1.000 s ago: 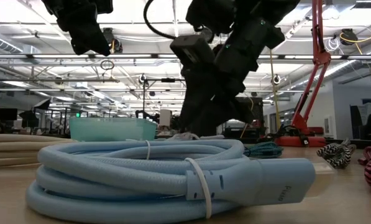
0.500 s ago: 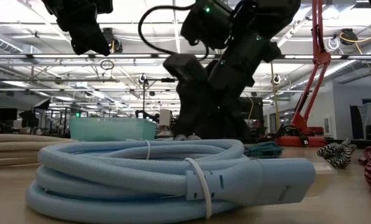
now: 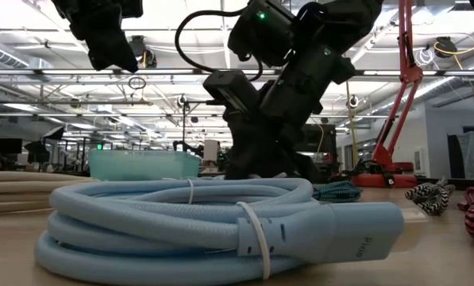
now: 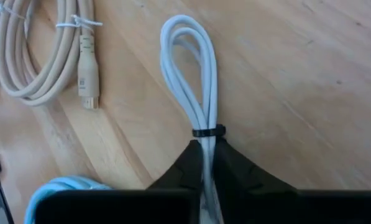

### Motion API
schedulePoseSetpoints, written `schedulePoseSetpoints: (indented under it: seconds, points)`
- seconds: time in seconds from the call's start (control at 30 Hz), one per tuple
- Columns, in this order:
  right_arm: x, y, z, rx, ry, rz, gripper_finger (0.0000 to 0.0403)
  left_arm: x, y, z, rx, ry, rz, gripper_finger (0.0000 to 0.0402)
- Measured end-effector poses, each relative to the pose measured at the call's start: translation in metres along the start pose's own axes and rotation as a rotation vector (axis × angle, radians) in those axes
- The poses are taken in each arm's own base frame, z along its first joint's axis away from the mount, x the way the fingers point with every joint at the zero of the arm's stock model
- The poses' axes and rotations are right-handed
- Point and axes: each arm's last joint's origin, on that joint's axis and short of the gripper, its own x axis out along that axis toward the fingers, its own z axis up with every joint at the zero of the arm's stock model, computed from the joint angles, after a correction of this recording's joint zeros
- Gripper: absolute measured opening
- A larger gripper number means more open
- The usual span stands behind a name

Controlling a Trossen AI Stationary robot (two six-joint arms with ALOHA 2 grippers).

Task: Pick & Place USB Port
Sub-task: Put the white USB cable into the blue bin

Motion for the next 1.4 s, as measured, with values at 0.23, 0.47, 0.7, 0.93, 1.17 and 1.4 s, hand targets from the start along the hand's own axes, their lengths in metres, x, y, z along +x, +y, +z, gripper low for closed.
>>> schedulePoseSetpoints:
  seconds: [0.23, 0.47, 0.7, 0.93, 1.17, 1.4]
  points:
    - [-0.03, 0.003, 0.014, -0.025, -0.075, -0.01, 0.0007, 0.0, -0.002, 0.006, -0.024, -0.057, -0.022, 0.0063]
    - [-0.105, 0.02, 0.041, -0.035, -0.333, 0.058, 0.0004, -0.002, -0.003, 0.016, -0.04, -0.16, -0.056, 0.0063]
    - [-0.188, 0.03, 0.056, -0.053, -0.615, 0.164, 0.0002, -0.004, 0.003, 0.028, -0.066, -0.256, -0.076, 0.0063]
    - [-0.242, 0.04, 0.058, -0.191, -0.798, 0.3, 0.0001, -0.014, 0.011, 0.056, -0.076, -0.482, -0.254, 0.0063]
    - [-0.258, 0.052, 0.054, -0.527, -0.804, 0.475, 0.0001, -0.021, 0.021, 0.091, -0.082, -0.73, -0.566, 0.0063]
    - [-0.25, 0.054, 0.056, -0.53, -0.773, 0.508, 0.0, -0.006, 0.015, 0.105, -0.041, -0.746, -0.669, 0.0063]
